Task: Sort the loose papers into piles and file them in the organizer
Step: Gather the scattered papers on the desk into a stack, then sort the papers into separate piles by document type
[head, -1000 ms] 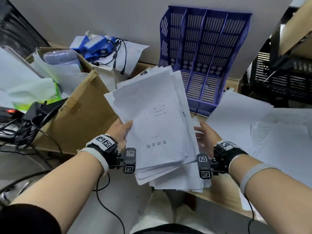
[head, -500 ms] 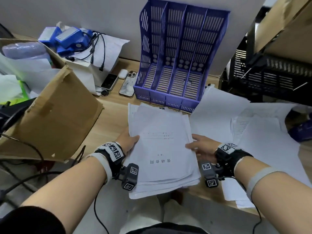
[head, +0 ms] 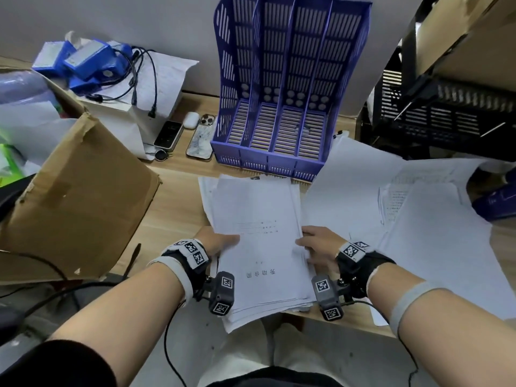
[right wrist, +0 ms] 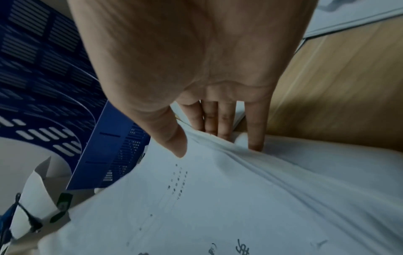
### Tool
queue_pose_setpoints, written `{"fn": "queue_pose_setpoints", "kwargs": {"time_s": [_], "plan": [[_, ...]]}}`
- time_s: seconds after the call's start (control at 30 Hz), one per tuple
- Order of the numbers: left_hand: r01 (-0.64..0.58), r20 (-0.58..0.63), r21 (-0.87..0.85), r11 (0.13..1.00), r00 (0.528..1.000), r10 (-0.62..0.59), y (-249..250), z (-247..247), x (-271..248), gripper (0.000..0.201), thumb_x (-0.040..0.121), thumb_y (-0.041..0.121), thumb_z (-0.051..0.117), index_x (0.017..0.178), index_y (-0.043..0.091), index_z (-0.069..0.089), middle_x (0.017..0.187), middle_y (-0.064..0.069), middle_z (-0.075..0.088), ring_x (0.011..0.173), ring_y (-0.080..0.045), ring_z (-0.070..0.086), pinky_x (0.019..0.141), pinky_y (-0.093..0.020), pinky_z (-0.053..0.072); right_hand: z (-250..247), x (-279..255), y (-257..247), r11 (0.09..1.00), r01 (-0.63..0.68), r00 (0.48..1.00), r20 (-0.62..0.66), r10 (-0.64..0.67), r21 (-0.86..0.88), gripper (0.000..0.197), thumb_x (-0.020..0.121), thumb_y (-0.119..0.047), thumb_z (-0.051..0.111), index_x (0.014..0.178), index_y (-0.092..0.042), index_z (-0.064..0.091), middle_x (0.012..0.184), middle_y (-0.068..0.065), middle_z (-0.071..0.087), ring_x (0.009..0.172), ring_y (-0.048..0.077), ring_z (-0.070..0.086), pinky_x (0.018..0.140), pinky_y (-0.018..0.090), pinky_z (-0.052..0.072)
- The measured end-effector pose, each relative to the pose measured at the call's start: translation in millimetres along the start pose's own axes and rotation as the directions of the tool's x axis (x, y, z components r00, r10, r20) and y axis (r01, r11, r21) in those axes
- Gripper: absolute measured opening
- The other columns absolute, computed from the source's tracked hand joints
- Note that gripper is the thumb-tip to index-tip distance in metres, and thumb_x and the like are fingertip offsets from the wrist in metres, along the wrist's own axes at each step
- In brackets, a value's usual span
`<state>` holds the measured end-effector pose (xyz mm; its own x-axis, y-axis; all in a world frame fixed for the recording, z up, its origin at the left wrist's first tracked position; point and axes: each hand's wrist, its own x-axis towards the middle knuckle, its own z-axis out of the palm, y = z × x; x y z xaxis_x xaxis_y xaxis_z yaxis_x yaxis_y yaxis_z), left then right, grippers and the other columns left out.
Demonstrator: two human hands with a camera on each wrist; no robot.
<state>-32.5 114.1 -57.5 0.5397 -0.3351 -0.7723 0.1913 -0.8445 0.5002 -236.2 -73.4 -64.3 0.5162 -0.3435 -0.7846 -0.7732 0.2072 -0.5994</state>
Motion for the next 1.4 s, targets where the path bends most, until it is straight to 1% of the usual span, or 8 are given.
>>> {"fn": "queue_pose_setpoints", "kwargs": {"time_s": [0.13, 0.23, 0.47, 0.6, 0.77, 1.03, 1.17, 1.4], "plan": [[-0.011, -0.064, 0.020, 1.000, 0.998, 0.012, 1, -8, 2, 0.048, 0.087, 0.026, 0.071, 0.128, 0.004, 0.059, 0.122, -0.010, 0.066, 0.111, -0.031, 0.063, 0.091, -0.032, 0.049, -3, 13, 1, 0.960, 0.087, 0.978, -0.160, -0.133, -0.264, 0.038, 0.087, -0.011, 0.062, 0.125, -0.014, 0.061, 0.130, 0.010, 0.061, 0.115, 0.025, 0.058, 0.095, 0.032, 0.047], [-0.003, -0.200, -0.001, 1.000, 0.980, 0.003, 3, -27, 4, 0.038, 0.088, 0.024, 0.068, 0.119, 0.003, 0.061, 0.109, -0.011, 0.068, 0.094, -0.031, 0.064, 0.083, -0.034, 0.052, -12, 13, -5, 0.806, -0.040, 0.936, -0.304, -0.176, -0.590, 0.020, 0.079, -0.024, 0.055, 0.099, -0.026, 0.056, 0.131, 0.015, 0.048, 0.126, 0.036, 0.046, 0.091, 0.035, 0.041], [0.066, -0.502, 0.180, 0.981, 0.864, 0.035, 18, -55, 13, 0.067, 0.081, 0.016, 0.069, 0.139, 0.014, 0.035, 0.144, -0.015, 0.034, 0.134, -0.035, 0.036, 0.108, -0.044, 0.036, 14, 5, -5, 0.586, 0.007, 0.991, -0.075, -0.115, -0.810, 0.038, 0.081, -0.025, 0.050, 0.118, -0.020, 0.054, 0.155, 0.010, 0.030, 0.137, 0.035, 0.034, 0.107, 0.049, 0.039], [-0.243, -0.180, 0.223, 0.944, 0.942, 0.285, 52, -3, 18, 0.063, 0.081, 0.025, 0.076, 0.135, 0.014, 0.046, 0.137, -0.015, 0.050, 0.122, -0.030, 0.053, 0.103, -0.037, 0.044, 25, -11, -3, 0.741, 0.081, 0.988, -0.046, -0.149, -0.666, 0.043, 0.090, -0.019, 0.048, 0.132, -0.025, 0.055, 0.141, -0.002, 0.053, 0.130, 0.022, 0.048, 0.108, 0.035, 0.039], [-0.289, 0.237, 0.159, 0.944, 0.939, 0.247, 83, 80, 14, 0.084, 0.082, 0.032, 0.076, 0.149, 0.011, 0.031, 0.139, -0.012, 0.055, 0.122, -0.029, 0.058, 0.099, -0.035, 0.047, 2, -29, 18, 0.817, 0.062, 0.981, -0.117, -0.156, -0.573, 0.045, 0.090, -0.019, 0.054, 0.135, -0.022, 0.055, 0.143, -0.001, 0.053, 0.132, 0.021, 0.047, 0.109, 0.028, 0.036], [-0.234, -0.063, 0.551, 0.801, 0.946, 0.319, 92, 120, 33, 0.065, 0.075, 0.040, 0.077, 0.126, 0.009, 0.052, 0.124, -0.016, 0.053, 0.112, -0.037, 0.057, 0.096, -0.041, 0.050, -34, -53, 74, 0.960, 0.041, 0.966, -0.236, -0.108, -0.275, 0.028, 0.087, -0.015, 0.060, 0.113, -0.025, 0.067, 0.121, -0.004, 0.067, 0.115, 0.014, 0.061, 0.107, 0.034, 0.044], [-0.278, 0.066, 0.461, 0.842, 0.958, 0.280, 92, 126, 34, 0.030, 0.074, 0.031, 0.069, 0.067, 0.018, 0.043, 0.070, -0.004, 0.047, 0.064, -0.023, 0.047, 0.062, -0.030, 0.038, -67, -67, 100, 0.944, -0.156, 0.778, -0.625, -0.065, -0.292, 0.037, 0.083, -0.016, 0.060, 0.119, -0.021, 0.060, 0.129, 0.006, 0.048, 0.126, 0.024, 0.044, 0.104, 0.034, 0.042], [-0.347, 0.090, 0.285, 0.894, 0.938, 0.335, 95, 138, 22, 0.031, 0.091, 0.008, 0.055, 0.121, 0.003, 0.048, 0.109, -0.017, 0.063, 0.104, -0.036, 0.063, 0.088, -0.038, 0.048, -127, -90, 147, 0.926, -0.333, 0.474, -0.817, 0.328, 0.179, 0.063, 0.085, -0.048, 0.060, 0.139, -0.020, 0.041, 0.140, 0.015, 0.038, 0.131, 0.036, 0.038, 0.105, 0.052, 0.039]]}}
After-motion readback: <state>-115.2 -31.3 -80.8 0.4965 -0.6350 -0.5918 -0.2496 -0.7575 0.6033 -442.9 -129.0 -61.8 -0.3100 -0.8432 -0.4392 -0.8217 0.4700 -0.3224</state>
